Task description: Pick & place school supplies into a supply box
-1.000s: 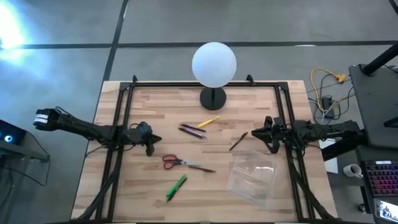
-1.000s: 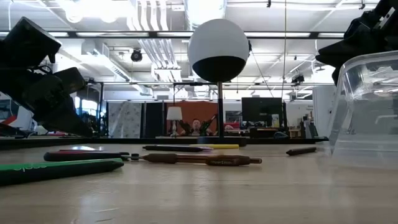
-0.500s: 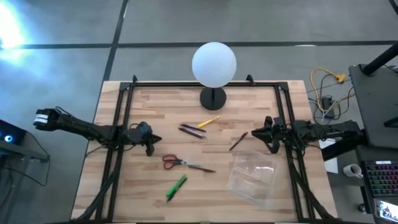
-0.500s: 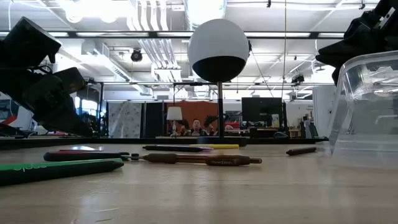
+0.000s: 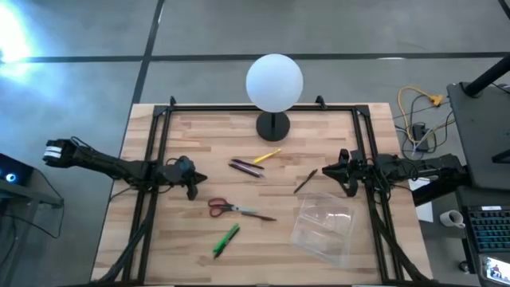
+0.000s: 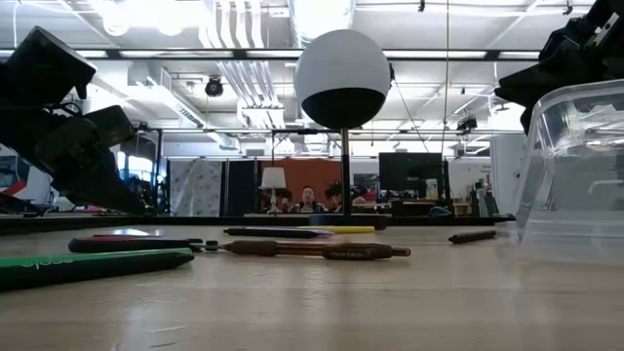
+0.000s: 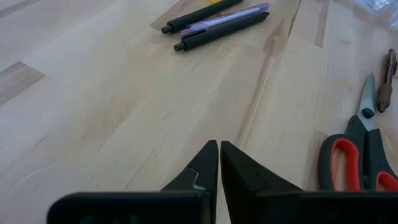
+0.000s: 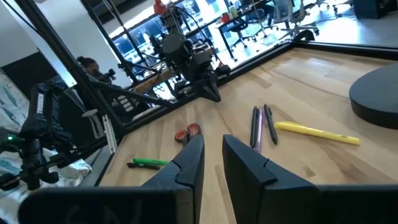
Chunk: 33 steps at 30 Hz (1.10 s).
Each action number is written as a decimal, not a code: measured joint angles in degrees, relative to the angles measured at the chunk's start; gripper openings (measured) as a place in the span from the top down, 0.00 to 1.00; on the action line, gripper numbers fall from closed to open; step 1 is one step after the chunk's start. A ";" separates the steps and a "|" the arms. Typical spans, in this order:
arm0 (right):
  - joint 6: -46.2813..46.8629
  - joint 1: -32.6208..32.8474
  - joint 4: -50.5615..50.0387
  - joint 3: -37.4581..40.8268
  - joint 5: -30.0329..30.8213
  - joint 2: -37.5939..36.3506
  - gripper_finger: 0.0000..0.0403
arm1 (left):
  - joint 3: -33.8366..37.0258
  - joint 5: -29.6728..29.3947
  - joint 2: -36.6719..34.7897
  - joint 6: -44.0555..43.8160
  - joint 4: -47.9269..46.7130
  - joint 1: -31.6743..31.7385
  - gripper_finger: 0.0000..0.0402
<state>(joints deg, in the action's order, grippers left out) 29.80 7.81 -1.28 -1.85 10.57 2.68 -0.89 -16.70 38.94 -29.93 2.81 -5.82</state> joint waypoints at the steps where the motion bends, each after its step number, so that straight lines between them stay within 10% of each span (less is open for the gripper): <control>1: -0.01 0.00 0.00 0.02 0.00 0.01 0.87 | 0.00 -0.01 0.00 0.00 0.00 0.01 0.99; 15: 1.51 -0.37 22.60 -0.12 6.39 3.15 0.87 | 0.00 0.00 0.02 -0.02 0.00 0.01 0.99; 21: 18.75 -0.35 22.19 0.00 6.99 9.16 0.87 | 0.00 -0.01 0.02 0.00 0.00 0.01 0.99; 33: 31.37 -0.33 36.11 -0.07 27.11 16.91 0.87 | 0.00 -0.01 0.02 -0.02 0.00 0.01 0.99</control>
<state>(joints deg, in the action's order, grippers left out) 61.17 7.49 34.83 -1.91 37.68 19.59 -0.89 -16.71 38.96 -29.95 2.81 -5.80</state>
